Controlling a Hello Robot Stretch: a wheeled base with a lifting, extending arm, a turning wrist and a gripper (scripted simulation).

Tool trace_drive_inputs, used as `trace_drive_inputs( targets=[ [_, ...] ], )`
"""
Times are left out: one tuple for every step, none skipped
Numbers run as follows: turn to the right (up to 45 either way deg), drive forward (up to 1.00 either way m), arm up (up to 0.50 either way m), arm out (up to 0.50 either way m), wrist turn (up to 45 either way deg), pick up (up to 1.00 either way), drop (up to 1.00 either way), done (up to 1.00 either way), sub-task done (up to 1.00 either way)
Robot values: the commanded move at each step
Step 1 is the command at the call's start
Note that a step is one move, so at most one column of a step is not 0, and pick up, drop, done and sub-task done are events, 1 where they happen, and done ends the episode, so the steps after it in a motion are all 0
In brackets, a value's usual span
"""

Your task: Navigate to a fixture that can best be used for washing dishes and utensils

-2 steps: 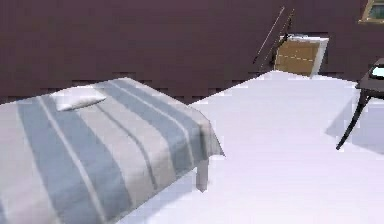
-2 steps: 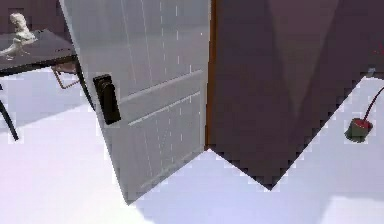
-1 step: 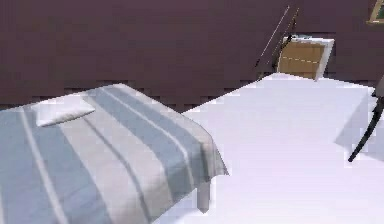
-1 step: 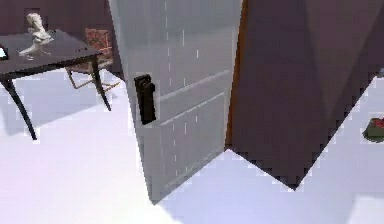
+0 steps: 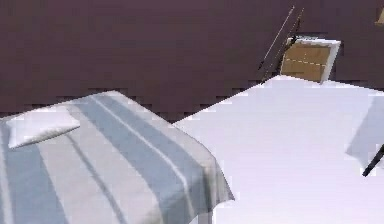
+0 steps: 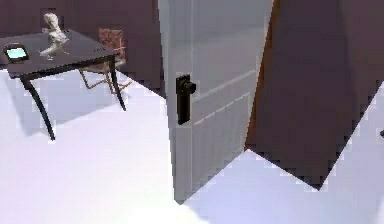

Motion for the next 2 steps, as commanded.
trace_drive_inputs(
  targets=[
    [45.0, 0.0, 0.0, 0.0, 0.0, 0.0, 0.0, 0.0, 0.0],
    [18.0, 0.0, 0.0, 0.0, 0.0, 0.0, 0.0, 0.0, 0.0]
  ],
)
